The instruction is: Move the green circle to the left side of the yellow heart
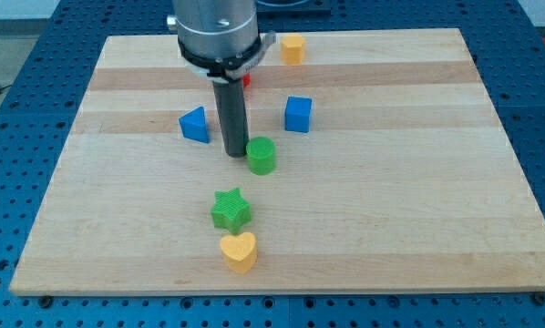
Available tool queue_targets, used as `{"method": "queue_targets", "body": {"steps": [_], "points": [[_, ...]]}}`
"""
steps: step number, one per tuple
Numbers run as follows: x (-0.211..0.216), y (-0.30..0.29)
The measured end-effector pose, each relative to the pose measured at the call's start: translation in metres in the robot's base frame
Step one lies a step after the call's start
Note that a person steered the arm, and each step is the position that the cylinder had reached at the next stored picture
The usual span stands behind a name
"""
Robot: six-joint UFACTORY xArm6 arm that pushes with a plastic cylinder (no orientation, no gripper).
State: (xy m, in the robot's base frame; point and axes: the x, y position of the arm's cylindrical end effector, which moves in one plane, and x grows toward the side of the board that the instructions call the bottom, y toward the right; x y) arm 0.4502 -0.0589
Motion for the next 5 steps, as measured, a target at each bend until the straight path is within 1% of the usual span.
{"method": "queue_targets", "body": {"steps": [1, 2, 3, 4, 5], "points": [[0.016, 0.03], [0.009, 0.026], [-0.011, 0.039], [0.009, 0.076], [0.044, 0.092]]}}
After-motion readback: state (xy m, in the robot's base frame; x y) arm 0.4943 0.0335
